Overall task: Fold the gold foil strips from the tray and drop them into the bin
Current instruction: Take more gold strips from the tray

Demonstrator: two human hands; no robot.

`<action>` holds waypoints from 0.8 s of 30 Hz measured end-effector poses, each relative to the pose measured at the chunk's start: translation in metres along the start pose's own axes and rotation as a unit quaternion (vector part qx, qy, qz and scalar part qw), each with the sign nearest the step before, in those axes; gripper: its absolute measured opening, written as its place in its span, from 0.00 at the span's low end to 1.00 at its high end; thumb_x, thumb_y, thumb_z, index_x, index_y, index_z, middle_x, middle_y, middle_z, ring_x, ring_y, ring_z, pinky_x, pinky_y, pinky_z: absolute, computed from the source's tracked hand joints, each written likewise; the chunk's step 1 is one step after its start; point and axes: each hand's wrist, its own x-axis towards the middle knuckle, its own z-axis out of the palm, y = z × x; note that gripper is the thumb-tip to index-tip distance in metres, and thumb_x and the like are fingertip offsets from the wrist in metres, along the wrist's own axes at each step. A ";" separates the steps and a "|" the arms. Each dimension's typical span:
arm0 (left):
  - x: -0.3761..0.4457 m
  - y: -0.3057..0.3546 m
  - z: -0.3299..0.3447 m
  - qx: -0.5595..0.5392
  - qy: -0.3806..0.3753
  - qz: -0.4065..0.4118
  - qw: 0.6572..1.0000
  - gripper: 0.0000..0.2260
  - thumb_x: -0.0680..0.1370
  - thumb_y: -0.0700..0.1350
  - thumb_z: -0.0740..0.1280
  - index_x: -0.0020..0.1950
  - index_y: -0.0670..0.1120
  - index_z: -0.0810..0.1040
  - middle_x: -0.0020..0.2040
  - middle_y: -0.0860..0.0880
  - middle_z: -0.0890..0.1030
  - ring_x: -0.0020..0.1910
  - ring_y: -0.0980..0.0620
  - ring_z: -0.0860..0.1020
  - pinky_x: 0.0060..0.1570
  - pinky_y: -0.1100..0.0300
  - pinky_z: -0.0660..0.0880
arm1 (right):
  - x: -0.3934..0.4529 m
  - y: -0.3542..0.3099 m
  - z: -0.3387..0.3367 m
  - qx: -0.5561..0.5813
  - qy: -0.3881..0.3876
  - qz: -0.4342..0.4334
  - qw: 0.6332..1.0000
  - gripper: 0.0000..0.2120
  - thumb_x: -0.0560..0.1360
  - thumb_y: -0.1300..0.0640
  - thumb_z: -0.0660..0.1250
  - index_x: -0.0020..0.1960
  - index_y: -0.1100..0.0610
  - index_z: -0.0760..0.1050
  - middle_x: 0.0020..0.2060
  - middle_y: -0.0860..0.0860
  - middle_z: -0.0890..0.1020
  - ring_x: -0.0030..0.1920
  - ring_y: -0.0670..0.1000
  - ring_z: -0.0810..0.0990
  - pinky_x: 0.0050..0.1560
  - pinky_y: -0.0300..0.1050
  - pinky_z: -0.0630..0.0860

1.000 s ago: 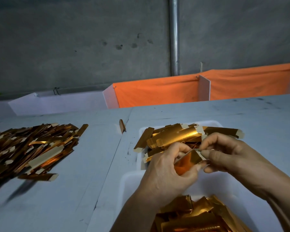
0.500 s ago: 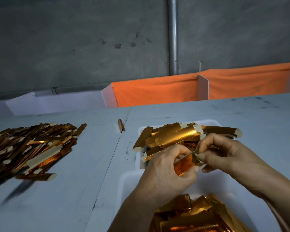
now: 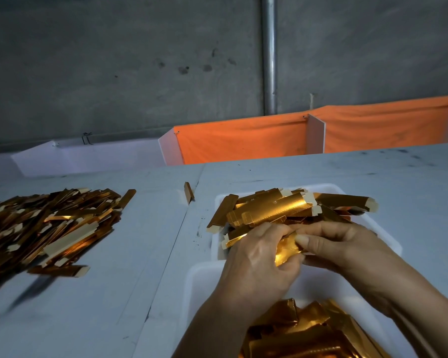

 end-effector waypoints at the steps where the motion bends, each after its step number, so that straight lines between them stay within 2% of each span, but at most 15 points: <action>1: 0.000 0.000 0.000 0.000 0.002 -0.001 1.000 0.20 0.77 0.55 0.66 0.67 0.55 0.70 0.60 0.58 0.74 0.59 0.60 0.72 0.57 0.62 0.75 | 0.000 0.002 0.001 0.025 0.010 0.011 1.000 0.10 0.65 0.57 0.70 0.45 0.58 0.84 0.44 0.54 0.86 0.45 0.51 0.85 0.40 0.37 0.81; 6: 0.000 0.003 0.000 -0.012 -0.002 0.008 1.000 0.18 0.78 0.52 0.64 0.68 0.55 0.70 0.59 0.57 0.76 0.57 0.61 0.73 0.56 0.63 0.74 | 0.002 0.002 0.004 0.118 0.001 0.036 0.992 0.06 0.66 0.62 0.69 0.40 0.59 0.84 0.43 0.52 0.86 0.41 0.49 0.85 0.36 0.36 0.79; 9: 0.000 0.004 0.002 0.024 -0.031 0.015 0.999 0.20 0.80 0.54 0.61 0.71 0.54 0.67 0.61 0.55 0.75 0.59 0.59 0.72 0.58 0.62 0.73 | 0.001 0.002 0.003 0.087 -0.002 0.045 0.995 0.06 0.72 0.63 0.68 0.41 0.58 0.84 0.41 0.54 0.85 0.40 0.48 0.85 0.36 0.36 0.79; 12: 0.000 0.001 0.001 0.012 -0.045 -0.022 0.999 0.20 0.79 0.56 0.62 0.70 0.54 0.68 0.61 0.57 0.74 0.60 0.58 0.71 0.59 0.62 0.73 | 0.002 0.001 0.001 0.036 0.031 0.019 0.999 0.07 0.75 0.63 0.66 0.43 0.58 0.83 0.46 0.54 0.85 0.45 0.51 0.85 0.40 0.39 0.81; 14: 0.001 0.000 -0.003 -0.051 -0.056 -0.067 0.995 0.19 0.77 0.57 0.63 0.67 0.56 0.69 0.57 0.60 0.73 0.58 0.59 0.72 0.55 0.64 0.75 | 0.001 -0.003 -0.004 0.034 0.044 -0.010 0.998 0.09 0.76 0.64 0.64 0.44 0.56 0.83 0.48 0.56 0.84 0.46 0.52 0.84 0.42 0.42 0.82; 16: 0.001 -0.001 -0.006 -0.103 -0.059 -0.089 0.989 0.16 0.76 0.58 0.64 0.63 0.57 0.71 0.52 0.63 0.73 0.55 0.60 0.73 0.49 0.68 0.75 | -0.002 -0.010 -0.010 0.034 0.016 -0.031 0.999 0.10 0.76 0.64 0.66 0.47 0.53 0.83 0.48 0.54 0.84 0.46 0.53 0.84 0.42 0.41 0.81; 19: 0.000 -0.002 -0.009 -0.134 -0.055 -0.086 0.986 0.12 0.76 0.58 0.64 0.57 0.57 0.73 0.45 0.64 0.72 0.51 0.60 0.74 0.42 0.70 0.71 | -0.005 -0.016 -0.015 -0.016 -0.033 -0.045 0.998 0.11 0.68 0.56 0.68 0.48 0.47 0.83 0.44 0.46 0.84 0.46 0.48 0.84 0.41 0.37 0.80; 21: 0.000 -0.003 -0.009 -0.139 -0.063 -0.083 0.985 0.13 0.75 0.58 0.64 0.57 0.58 0.73 0.46 0.64 0.73 0.52 0.60 0.74 0.44 0.69 0.73 | -0.005 -0.018 -0.015 -0.036 -0.038 -0.051 0.997 0.10 0.67 0.56 0.69 0.46 0.46 0.82 0.39 0.44 0.83 0.43 0.46 0.84 0.39 0.36 0.79; 24: 0.000 -0.004 -0.007 -0.124 -0.094 -0.067 0.986 0.21 0.75 0.60 0.63 0.67 0.58 0.69 0.55 0.64 0.71 0.58 0.60 0.71 0.52 0.66 0.76 | -0.006 -0.019 -0.014 -0.057 -0.040 -0.058 0.996 0.08 0.67 0.58 0.71 0.44 0.48 0.81 0.35 0.44 0.81 0.40 0.46 0.83 0.39 0.38 0.79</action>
